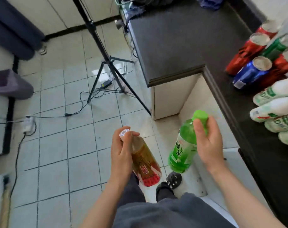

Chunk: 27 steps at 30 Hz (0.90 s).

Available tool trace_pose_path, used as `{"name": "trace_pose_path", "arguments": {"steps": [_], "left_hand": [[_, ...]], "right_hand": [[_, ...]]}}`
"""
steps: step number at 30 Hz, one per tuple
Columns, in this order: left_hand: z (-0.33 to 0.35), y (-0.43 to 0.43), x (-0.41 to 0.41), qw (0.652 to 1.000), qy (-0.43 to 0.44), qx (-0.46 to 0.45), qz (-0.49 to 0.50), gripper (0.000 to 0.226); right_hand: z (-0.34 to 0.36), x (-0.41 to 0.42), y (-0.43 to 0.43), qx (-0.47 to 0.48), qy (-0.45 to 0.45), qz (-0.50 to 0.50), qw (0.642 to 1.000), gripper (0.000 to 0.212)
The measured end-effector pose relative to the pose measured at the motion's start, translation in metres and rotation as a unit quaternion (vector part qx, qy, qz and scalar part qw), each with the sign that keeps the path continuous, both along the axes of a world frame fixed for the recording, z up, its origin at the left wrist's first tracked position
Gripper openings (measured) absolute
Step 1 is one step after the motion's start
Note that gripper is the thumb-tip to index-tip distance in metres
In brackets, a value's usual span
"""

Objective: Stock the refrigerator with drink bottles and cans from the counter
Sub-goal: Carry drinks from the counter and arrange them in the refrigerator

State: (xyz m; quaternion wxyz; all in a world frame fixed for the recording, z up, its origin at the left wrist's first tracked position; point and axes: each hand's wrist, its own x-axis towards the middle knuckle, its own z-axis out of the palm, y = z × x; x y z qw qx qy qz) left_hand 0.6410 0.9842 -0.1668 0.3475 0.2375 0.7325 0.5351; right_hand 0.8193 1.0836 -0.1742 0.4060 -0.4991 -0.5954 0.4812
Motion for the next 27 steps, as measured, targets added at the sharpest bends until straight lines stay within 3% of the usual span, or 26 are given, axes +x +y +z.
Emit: {"name": "trace_pose_path", "arguments": {"steps": [7,15,21,24,27], "left_hand": [[-0.009,-0.065,-0.104,0.993,-0.005,0.021,0.116,0.023],[0.0,-0.193,-0.283,0.964,0.009,0.053,0.262,0.018],[-0.002,-0.295,-0.378,0.902,0.002,0.068,0.427,0.02],[-0.007,-0.338,-0.402,0.854,-0.002,0.069,0.516,0.008],[-0.017,-0.373,-0.421,0.811,-0.017,0.057,0.582,0.011]], "right_hand": [[0.009,-0.127,-0.036,0.015,-0.05,0.113,0.992,0.021],[0.014,-0.335,-0.116,0.026,-0.061,0.288,0.955,0.034],[0.02,-0.478,-0.182,0.051,-0.028,0.418,0.907,0.015],[0.021,-0.537,-0.208,0.054,-0.03,0.468,0.881,0.02],[0.018,-0.591,-0.235,0.06,-0.031,0.522,0.851,0.02]]}}
